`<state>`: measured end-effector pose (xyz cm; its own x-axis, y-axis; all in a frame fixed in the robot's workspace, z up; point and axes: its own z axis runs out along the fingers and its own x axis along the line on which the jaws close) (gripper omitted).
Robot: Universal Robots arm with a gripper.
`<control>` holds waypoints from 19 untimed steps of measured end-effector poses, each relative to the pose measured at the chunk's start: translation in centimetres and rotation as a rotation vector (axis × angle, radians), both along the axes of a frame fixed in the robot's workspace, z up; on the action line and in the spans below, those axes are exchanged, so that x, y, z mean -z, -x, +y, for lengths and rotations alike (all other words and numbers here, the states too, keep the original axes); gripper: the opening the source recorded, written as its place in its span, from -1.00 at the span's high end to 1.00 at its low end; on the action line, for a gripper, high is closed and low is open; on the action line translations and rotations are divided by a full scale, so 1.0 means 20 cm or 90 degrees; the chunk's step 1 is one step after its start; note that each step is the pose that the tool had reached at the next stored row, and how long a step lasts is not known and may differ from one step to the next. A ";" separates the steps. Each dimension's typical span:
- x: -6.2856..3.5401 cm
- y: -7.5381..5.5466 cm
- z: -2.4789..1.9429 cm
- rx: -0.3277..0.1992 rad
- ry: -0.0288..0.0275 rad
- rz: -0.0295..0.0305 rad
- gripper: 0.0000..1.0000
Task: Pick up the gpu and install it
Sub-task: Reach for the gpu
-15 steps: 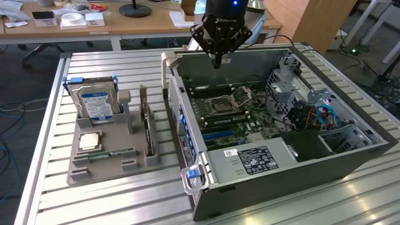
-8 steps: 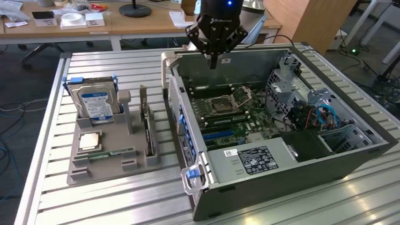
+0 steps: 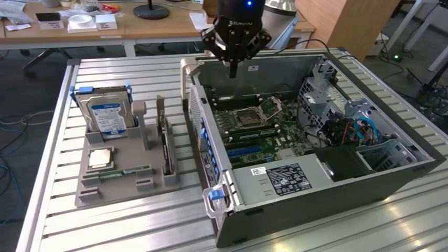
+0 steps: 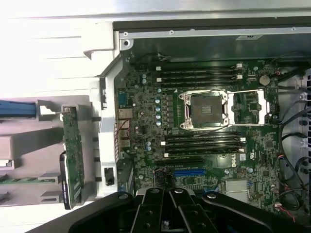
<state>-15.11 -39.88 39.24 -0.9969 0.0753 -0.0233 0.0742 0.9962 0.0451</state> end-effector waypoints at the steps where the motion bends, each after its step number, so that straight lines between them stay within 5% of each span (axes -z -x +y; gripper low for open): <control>1: 0.000 0.01 0.000 0.000 0.0000 0.0000 0.79; 19: 0.004 0.16 0.000 0.000 0.0000 0.0000 0.79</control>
